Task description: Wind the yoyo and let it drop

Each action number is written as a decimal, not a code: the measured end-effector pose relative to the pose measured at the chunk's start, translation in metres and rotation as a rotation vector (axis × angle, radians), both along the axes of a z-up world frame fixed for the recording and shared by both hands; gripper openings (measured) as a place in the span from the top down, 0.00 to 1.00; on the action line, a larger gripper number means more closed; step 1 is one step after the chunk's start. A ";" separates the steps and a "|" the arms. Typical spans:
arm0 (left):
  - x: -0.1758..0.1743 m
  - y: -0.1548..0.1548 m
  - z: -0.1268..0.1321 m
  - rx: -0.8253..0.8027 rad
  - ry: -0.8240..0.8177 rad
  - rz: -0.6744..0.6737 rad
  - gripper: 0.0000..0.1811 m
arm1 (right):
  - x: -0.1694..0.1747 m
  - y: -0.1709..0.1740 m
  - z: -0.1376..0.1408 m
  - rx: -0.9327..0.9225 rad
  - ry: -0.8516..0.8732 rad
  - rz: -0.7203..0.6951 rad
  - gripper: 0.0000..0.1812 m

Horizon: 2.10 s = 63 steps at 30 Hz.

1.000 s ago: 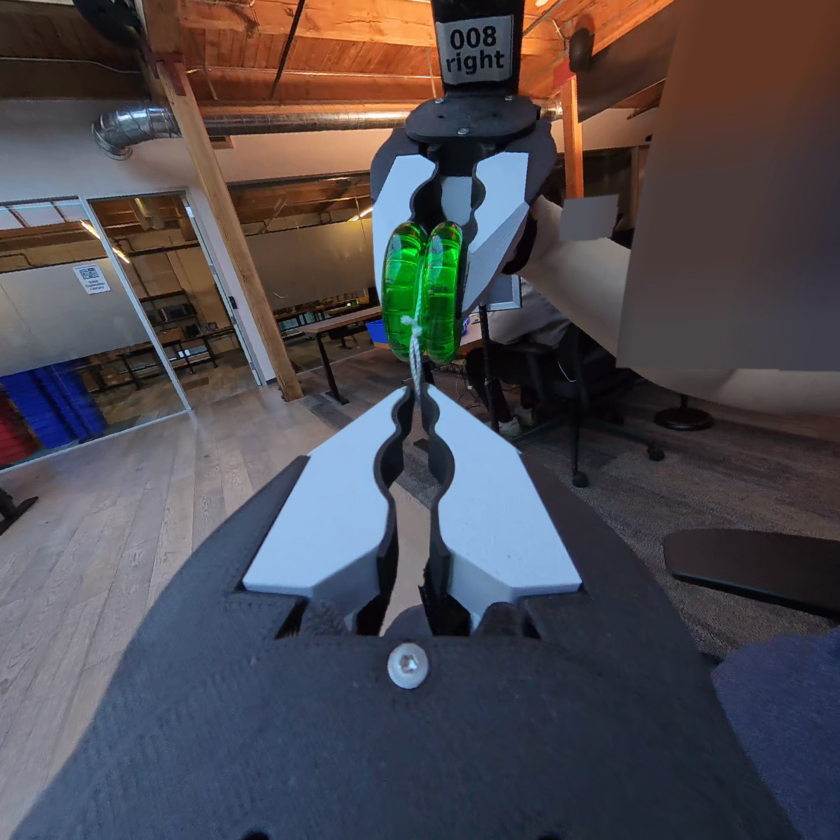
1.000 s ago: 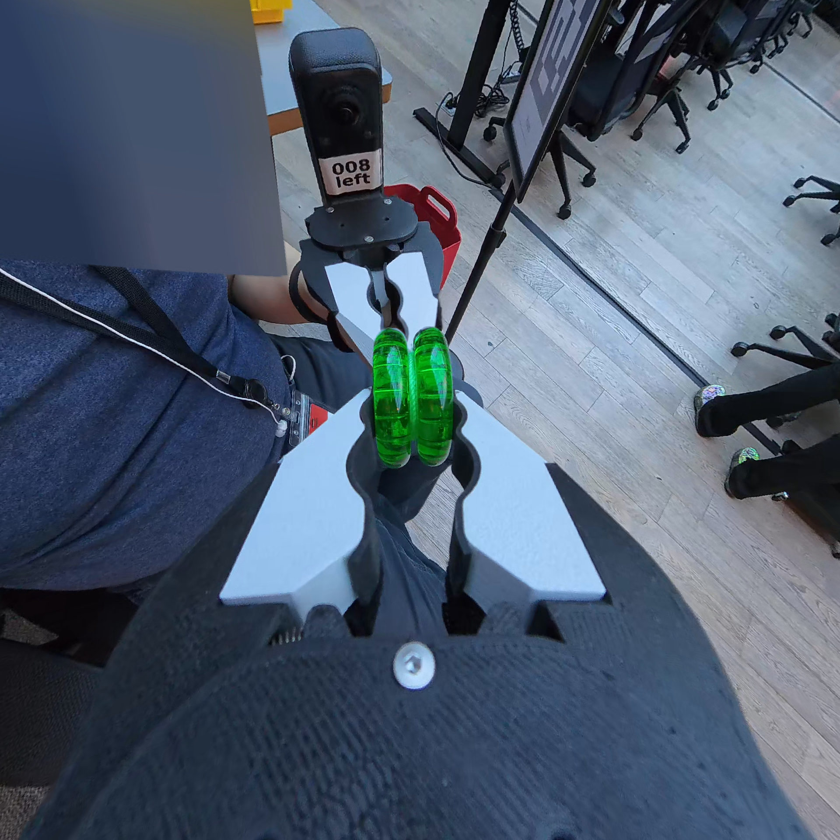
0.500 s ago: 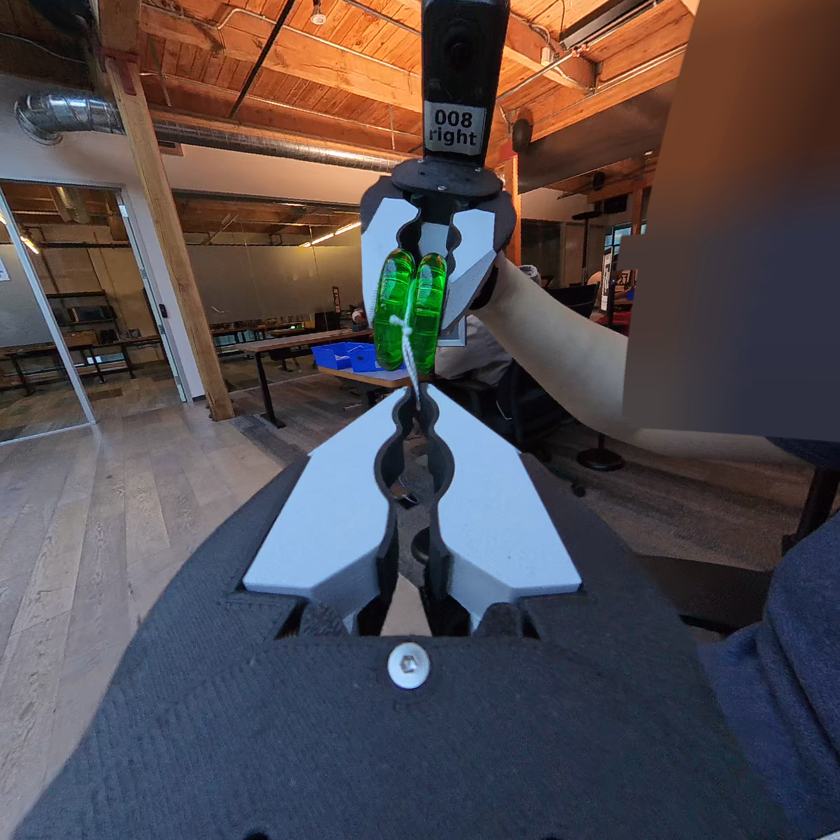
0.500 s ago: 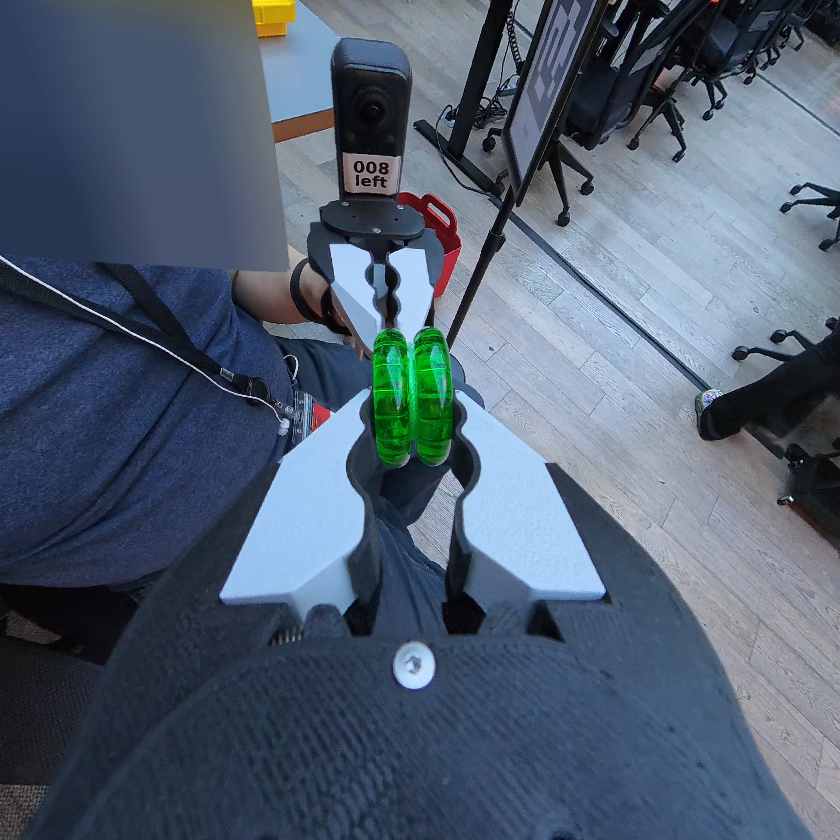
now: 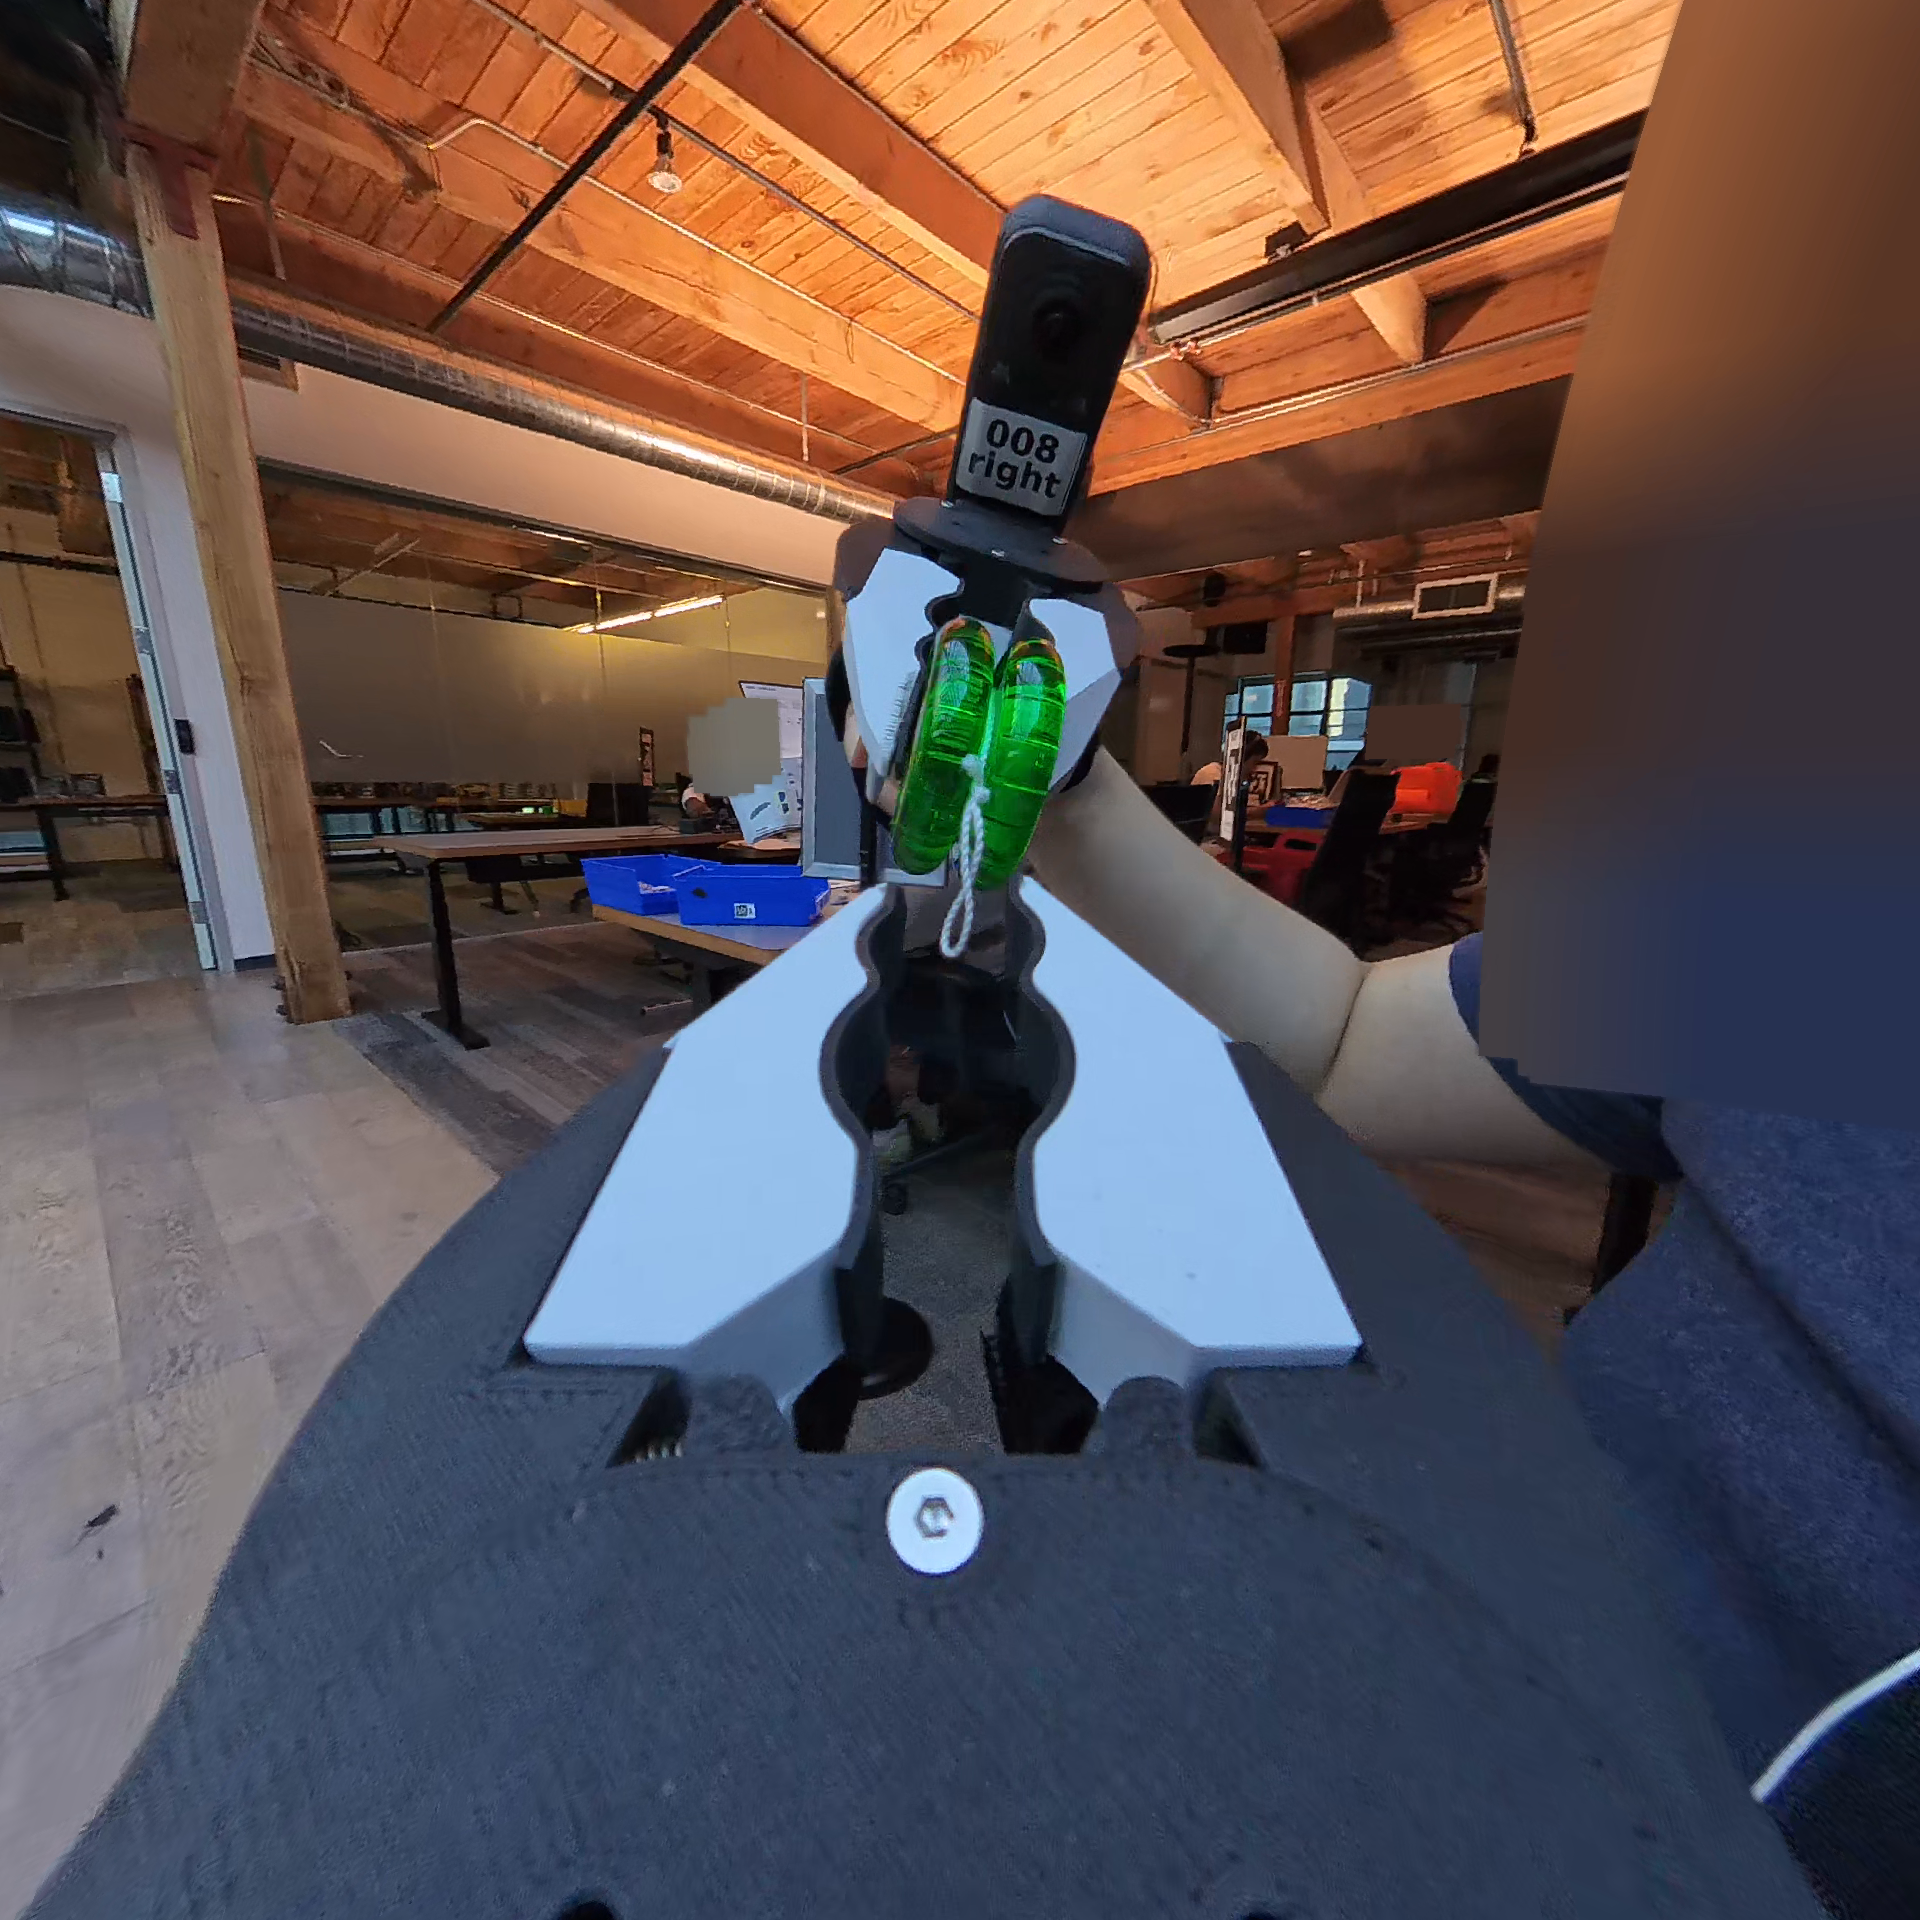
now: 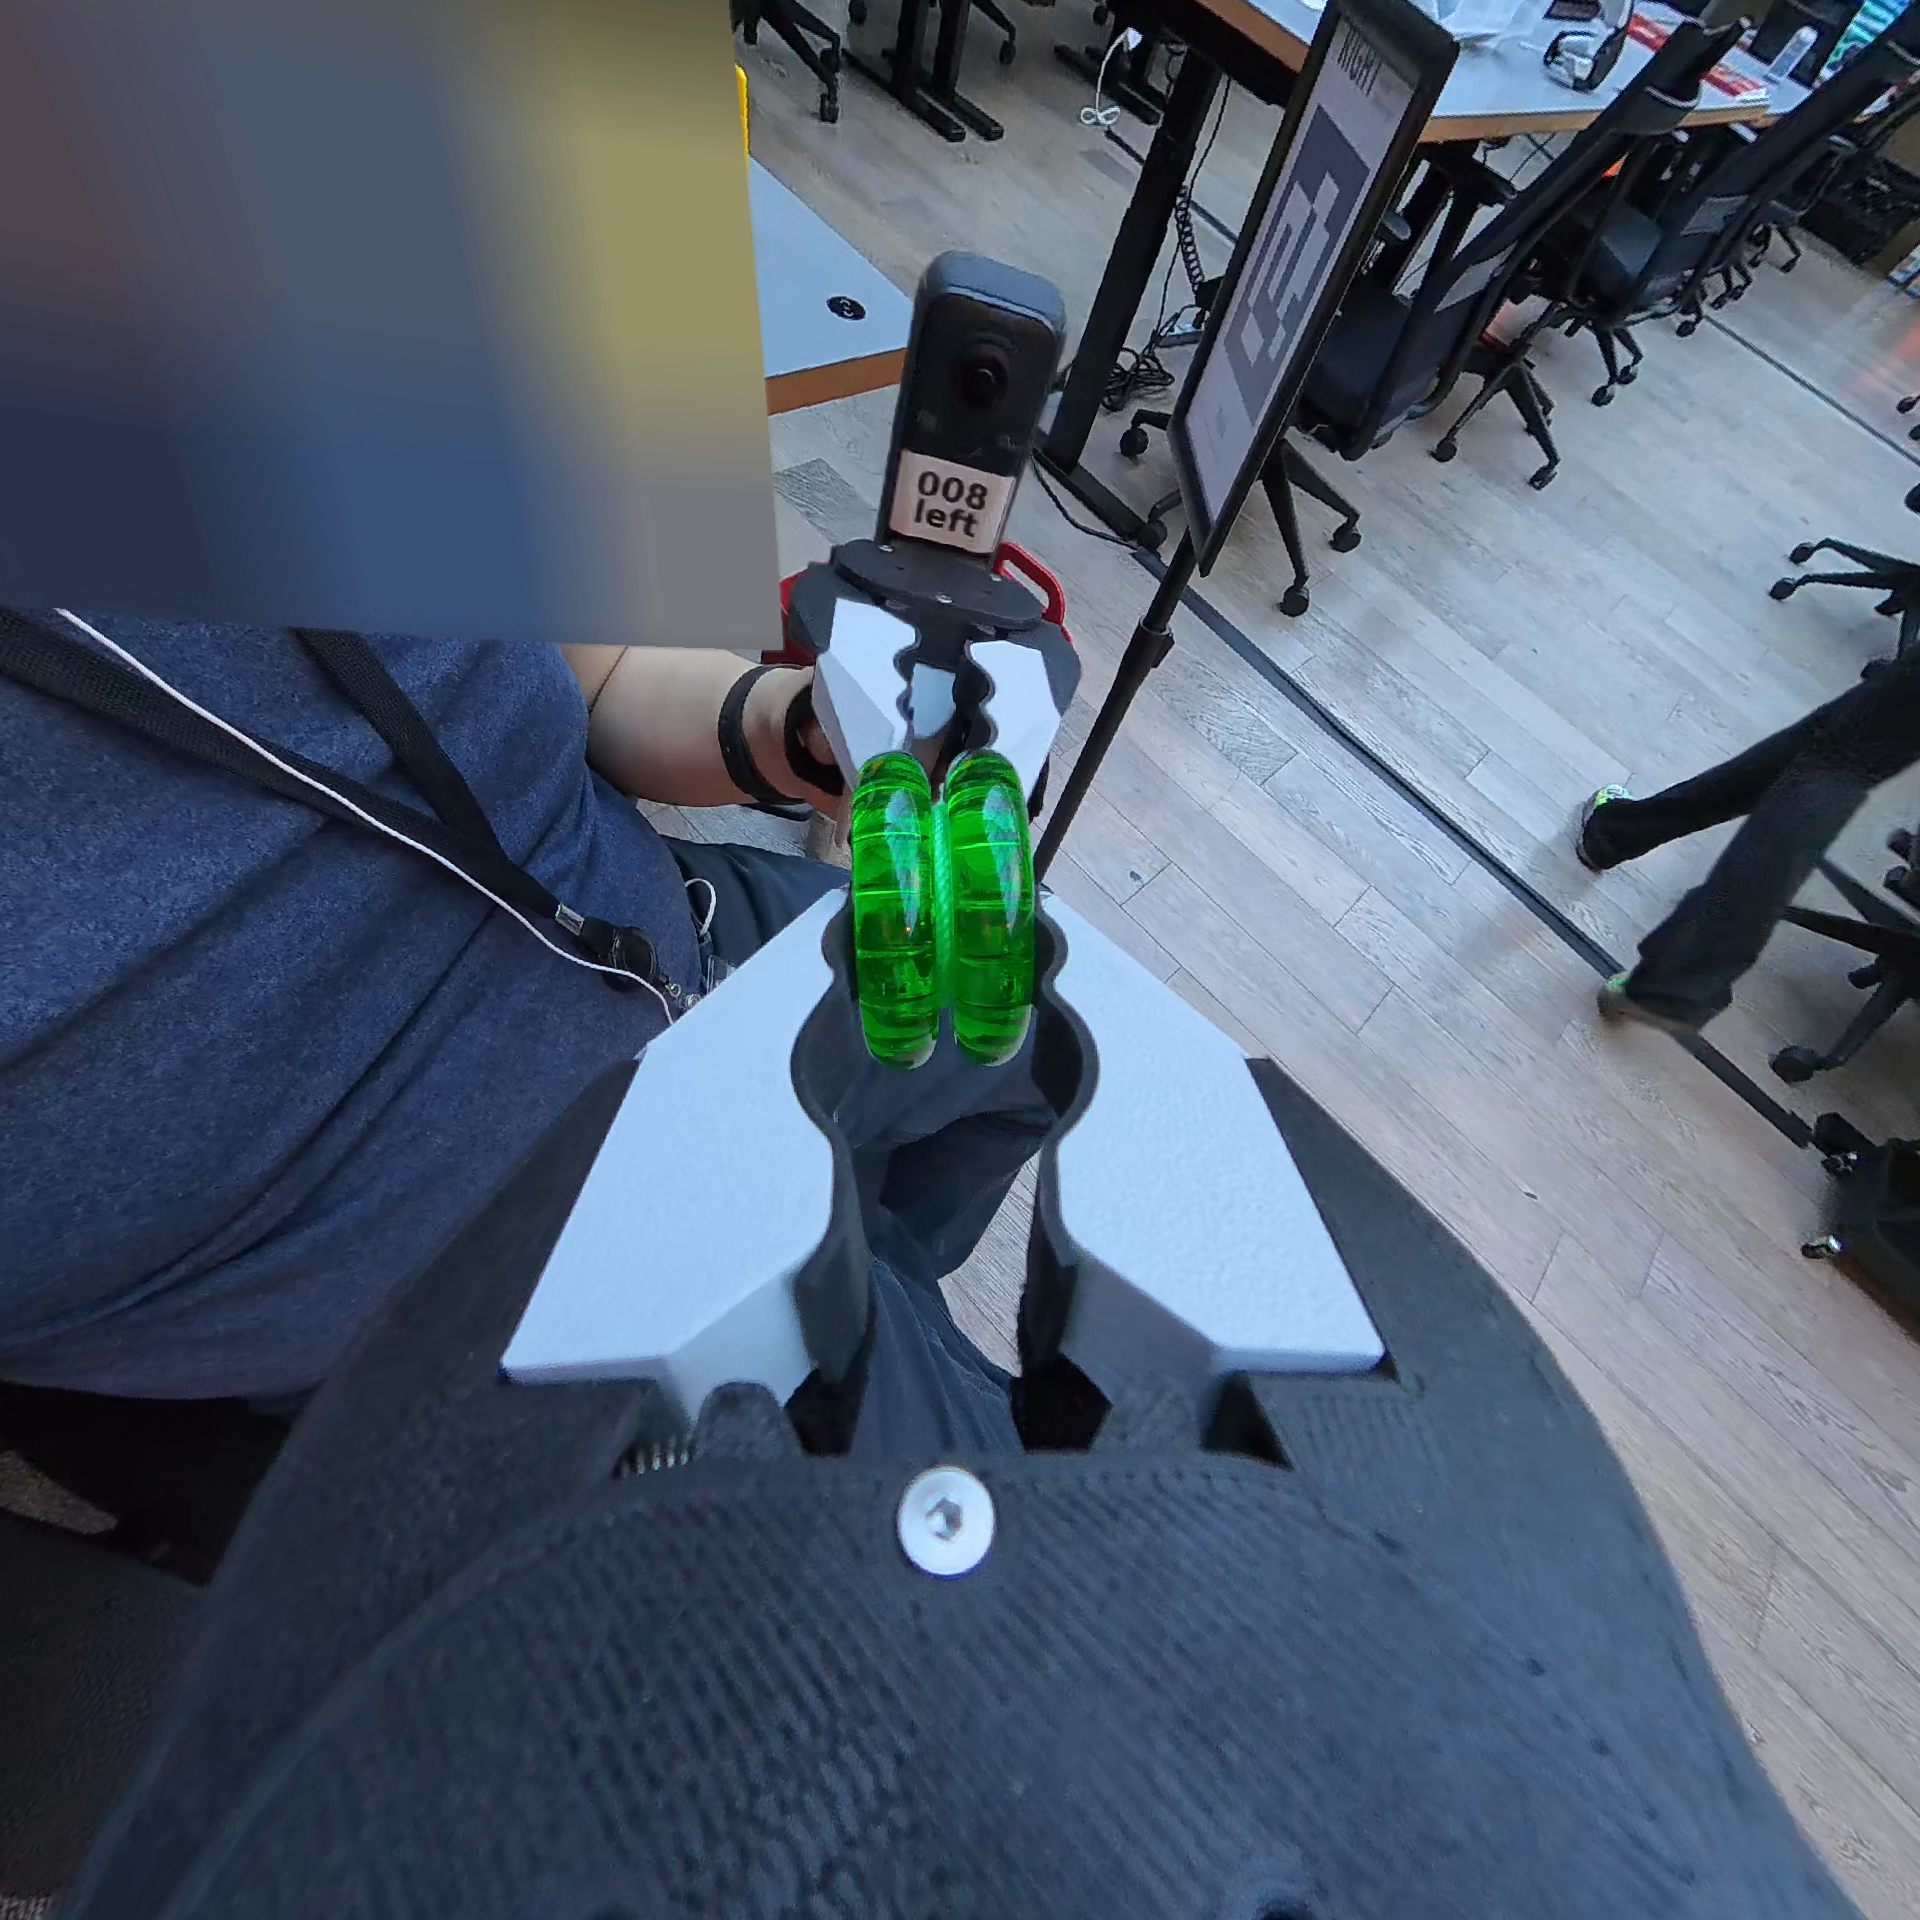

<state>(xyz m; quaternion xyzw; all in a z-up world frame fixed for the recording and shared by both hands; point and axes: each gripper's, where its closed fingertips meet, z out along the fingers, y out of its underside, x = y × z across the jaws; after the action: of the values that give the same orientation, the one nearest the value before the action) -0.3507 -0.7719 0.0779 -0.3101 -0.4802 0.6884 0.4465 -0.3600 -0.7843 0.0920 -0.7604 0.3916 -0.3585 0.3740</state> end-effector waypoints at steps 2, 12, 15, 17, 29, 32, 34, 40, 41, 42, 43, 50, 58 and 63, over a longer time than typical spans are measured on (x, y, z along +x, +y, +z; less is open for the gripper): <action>-0.004 0.000 -0.002 -0.024 -0.031 0.026 0.92 | 0.000 0.000 0.000 0.000 -0.002 0.002 0.85; -0.003 -0.006 -0.002 -0.010 -0.016 0.045 1.00 | 0.000 -0.001 -0.002 0.005 0.006 0.003 0.86; -0.003 -0.005 -0.002 -0.009 -0.014 0.031 1.00 | 0.000 -0.002 -0.003 0.008 0.005 0.002 0.86; -0.004 -0.003 -0.002 -0.012 -0.011 0.018 1.00 | -0.001 -0.004 -0.003 0.014 0.001 -0.001 0.86; 0.003 -0.009 -0.001 0.116 0.111 -0.077 1.00 | -0.003 0.013 -0.008 -0.030 -0.021 0.083 0.85; 0.004 -0.013 -0.004 0.114 0.099 -0.044 1.00 | -0.002 0.016 -0.011 -0.067 -0.026 0.095 0.85; 0.002 -0.013 -0.007 0.068 0.049 0.016 1.00 | 0.000 0.016 -0.010 -0.092 -0.038 0.086 0.85; -0.005 -0.014 -0.013 -0.035 -0.100 0.149 1.00 | -0.001 0.016 -0.003 -0.180 -0.062 0.077 0.86; -0.006 -0.014 -0.015 -0.048 -0.120 0.162 1.00 | -0.001 0.015 -0.001 -0.194 -0.066 0.065 0.86; -0.007 -0.014 -0.016 -0.059 -0.134 0.172 1.00 | -0.002 0.013 0.001 -0.210 -0.074 0.055 0.86; -0.007 -0.013 -0.016 -0.066 -0.143 0.180 1.00 | -0.002 0.013 0.002 -0.224 -0.079 0.050 0.85; -0.002 -0.020 -0.015 -0.049 -0.143 0.248 1.00 | 0.000 0.023 -0.001 -0.403 -0.084 0.042 0.85; 0.003 -0.014 -0.006 0.002 0.005 0.149 0.99 | 0.002 0.018 -0.011 -0.539 -0.034 -0.001 0.85; 0.011 -0.014 -0.001 0.037 0.088 0.108 1.00 | 0.000 0.016 -0.016 -0.627 -0.007 -0.009 0.85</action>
<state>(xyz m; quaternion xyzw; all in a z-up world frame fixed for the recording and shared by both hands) -0.3399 -0.7856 0.0771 -0.2449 -0.4888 0.7155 0.4349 -0.3596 -0.7685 0.0756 -0.8357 0.2642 -0.4659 0.1210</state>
